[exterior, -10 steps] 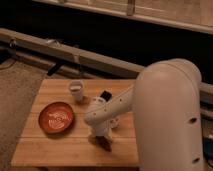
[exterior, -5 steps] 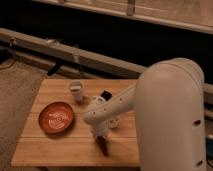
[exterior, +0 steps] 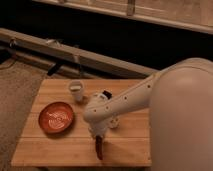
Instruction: Place the pepper in the ceramic bowl
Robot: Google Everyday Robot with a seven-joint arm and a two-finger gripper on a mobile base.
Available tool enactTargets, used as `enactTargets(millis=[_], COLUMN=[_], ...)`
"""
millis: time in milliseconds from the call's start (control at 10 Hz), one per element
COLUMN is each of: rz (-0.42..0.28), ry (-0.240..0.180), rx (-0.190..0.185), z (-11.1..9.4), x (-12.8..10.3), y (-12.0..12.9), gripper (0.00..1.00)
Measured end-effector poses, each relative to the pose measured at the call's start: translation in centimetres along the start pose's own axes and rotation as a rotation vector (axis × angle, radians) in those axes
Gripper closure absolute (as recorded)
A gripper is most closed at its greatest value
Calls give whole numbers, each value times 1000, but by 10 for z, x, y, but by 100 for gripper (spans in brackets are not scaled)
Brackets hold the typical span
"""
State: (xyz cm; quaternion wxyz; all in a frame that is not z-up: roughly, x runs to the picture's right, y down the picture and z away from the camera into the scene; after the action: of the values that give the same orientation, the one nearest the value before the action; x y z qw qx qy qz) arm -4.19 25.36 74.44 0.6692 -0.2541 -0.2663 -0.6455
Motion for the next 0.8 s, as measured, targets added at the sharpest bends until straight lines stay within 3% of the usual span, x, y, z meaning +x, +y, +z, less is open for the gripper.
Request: enactTargets(millis=[400, 600, 800], rz=[-105, -203, -296], ry=[32, 58, 75], rx=[103, 158, 195], z=[-94, -146, -175], x=[-27, -49, -70], y=[-43, -84, -127], gripper=[100, 100, 100])
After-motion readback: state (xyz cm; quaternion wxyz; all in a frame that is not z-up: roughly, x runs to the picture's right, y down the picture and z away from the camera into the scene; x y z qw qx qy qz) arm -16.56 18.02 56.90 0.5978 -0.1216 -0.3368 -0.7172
